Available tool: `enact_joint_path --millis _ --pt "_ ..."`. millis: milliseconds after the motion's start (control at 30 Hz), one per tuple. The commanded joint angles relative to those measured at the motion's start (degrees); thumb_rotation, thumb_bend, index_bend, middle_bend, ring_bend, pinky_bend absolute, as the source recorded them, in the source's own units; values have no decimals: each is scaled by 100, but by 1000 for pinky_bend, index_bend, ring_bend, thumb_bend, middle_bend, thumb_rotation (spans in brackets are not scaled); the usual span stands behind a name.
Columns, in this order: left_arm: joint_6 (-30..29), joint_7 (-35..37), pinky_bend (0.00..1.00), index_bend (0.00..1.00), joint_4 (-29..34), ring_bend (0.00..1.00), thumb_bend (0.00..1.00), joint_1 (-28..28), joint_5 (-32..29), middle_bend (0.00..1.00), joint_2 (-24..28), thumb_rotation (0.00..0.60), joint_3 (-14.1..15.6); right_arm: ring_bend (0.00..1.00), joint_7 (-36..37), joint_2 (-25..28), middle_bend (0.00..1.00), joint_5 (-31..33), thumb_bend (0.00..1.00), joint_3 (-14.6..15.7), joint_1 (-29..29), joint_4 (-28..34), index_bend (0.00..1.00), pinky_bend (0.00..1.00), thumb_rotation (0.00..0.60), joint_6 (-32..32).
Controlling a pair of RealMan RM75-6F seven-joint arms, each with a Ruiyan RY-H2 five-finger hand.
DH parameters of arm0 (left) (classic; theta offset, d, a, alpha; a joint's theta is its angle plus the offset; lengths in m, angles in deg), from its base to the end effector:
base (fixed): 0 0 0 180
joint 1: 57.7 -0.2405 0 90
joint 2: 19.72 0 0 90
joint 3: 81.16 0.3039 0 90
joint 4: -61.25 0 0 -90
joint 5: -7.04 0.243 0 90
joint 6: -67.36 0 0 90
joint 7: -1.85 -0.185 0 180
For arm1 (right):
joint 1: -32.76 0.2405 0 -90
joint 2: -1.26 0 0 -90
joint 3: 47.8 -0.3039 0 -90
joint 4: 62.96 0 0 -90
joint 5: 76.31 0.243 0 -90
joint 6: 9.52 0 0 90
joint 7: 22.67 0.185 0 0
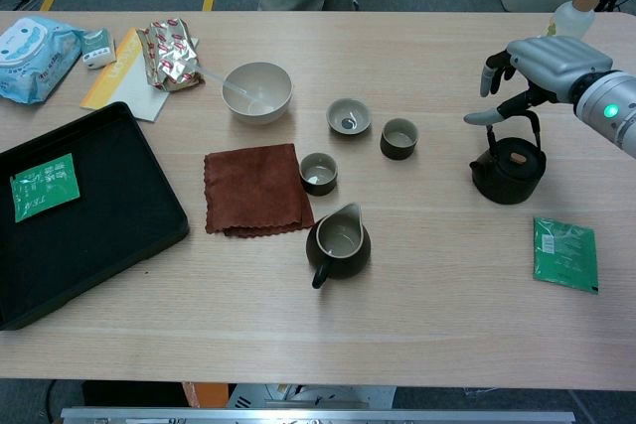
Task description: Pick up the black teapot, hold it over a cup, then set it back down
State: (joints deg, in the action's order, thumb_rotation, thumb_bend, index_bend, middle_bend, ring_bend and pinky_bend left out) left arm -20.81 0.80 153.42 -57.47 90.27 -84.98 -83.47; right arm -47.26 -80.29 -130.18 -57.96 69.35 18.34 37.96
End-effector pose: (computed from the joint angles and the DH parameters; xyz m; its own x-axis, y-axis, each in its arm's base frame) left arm -0.3877 0.1951 0.1531 0.3971 -0.0080 0.9177 0.9123 0.1127 -0.3937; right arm -0.2856 -0.4243 -0.0181 0.5179 -0.3784 0.7672 -0.8528 -0.1578 0.4978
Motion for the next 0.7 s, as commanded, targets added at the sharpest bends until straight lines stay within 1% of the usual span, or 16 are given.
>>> enact_joint_path --millis 33,333,700 --pt "15 -6 151 139 -8 138 392 -1 -19 199 -6 600 -2 305 -35 -128 421 116 0 76 89 -178 434 154 301 -104" --pt "95 -41 152 139 -26 137 392 40 -55 199 -46 600 -23 304 15 -338 421 275 0 256 202 -558 434 154 301 -300" --pt "141 -34 151 139 -79 138 392 57 -103 199 -80 600 -42 309 64 -233 428 250 0 452 177 -443 434 154 302 -293"
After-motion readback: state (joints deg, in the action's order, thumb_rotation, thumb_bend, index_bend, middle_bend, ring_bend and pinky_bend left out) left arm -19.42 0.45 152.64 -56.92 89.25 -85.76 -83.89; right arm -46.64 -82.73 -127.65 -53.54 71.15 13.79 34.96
